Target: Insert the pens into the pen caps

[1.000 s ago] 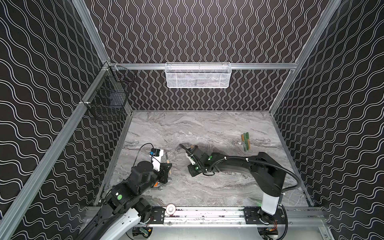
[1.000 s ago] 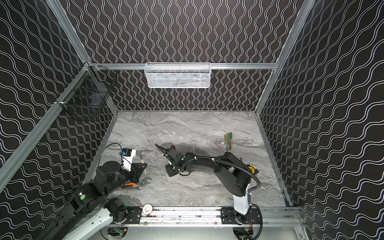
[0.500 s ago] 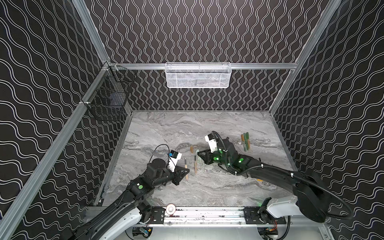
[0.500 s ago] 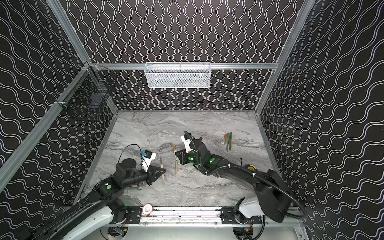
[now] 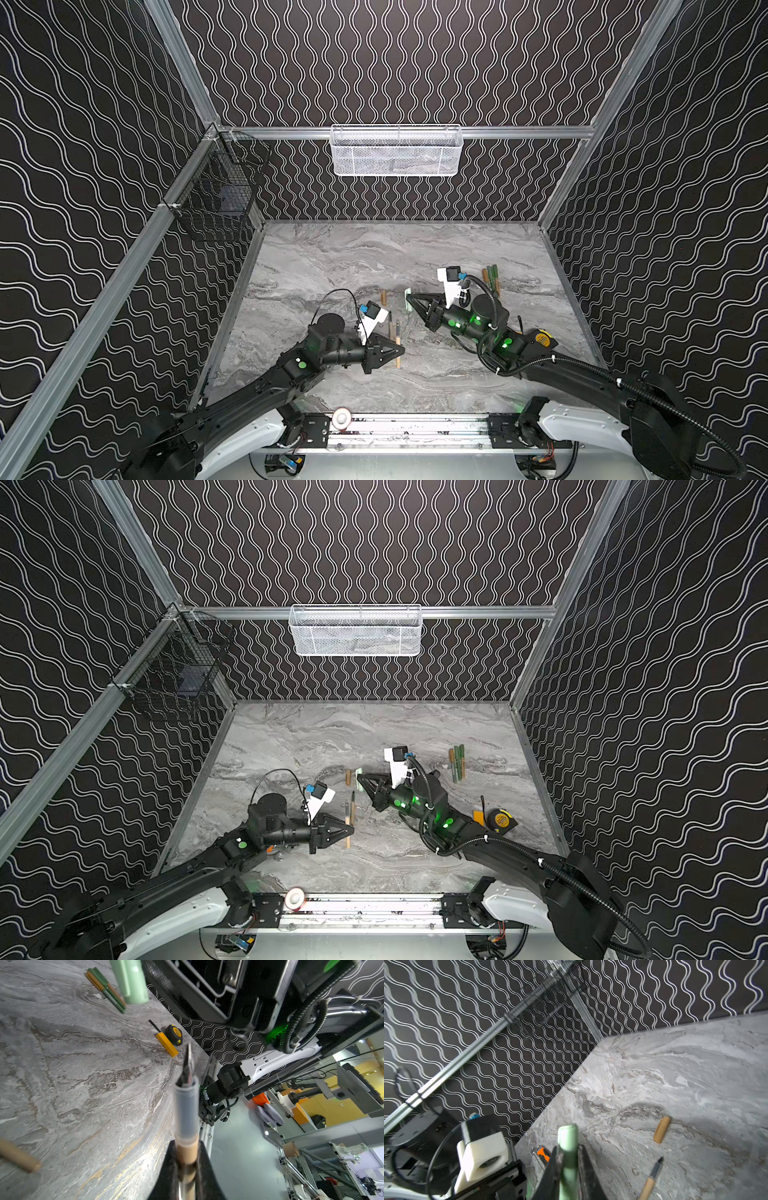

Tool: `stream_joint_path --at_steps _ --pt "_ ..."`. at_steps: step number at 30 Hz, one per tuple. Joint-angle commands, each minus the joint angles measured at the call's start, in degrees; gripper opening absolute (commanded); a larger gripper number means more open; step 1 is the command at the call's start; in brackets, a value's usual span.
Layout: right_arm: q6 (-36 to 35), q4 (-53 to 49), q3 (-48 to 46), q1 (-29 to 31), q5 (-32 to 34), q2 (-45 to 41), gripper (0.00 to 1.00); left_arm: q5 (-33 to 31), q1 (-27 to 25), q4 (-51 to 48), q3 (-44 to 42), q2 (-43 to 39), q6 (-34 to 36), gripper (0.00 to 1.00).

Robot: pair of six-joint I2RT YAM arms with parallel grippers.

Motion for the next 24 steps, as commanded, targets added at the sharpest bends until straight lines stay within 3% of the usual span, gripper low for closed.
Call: stream_joint_path --at_steps 1,16,24 --pt "1.0 10.5 -1.1 0.1 -3.3 -0.5 0.15 2.8 -0.1 5.9 -0.2 1.2 -1.5 0.0" --pt "2.7 17.1 -0.8 0.8 -11.6 2.1 0.15 2.2 -0.1 5.0 0.7 1.4 -0.3 0.0" --pt "3.5 19.6 -1.5 1.9 -12.4 3.6 0.15 1.8 -0.1 4.2 0.8 0.5 0.3 0.0"
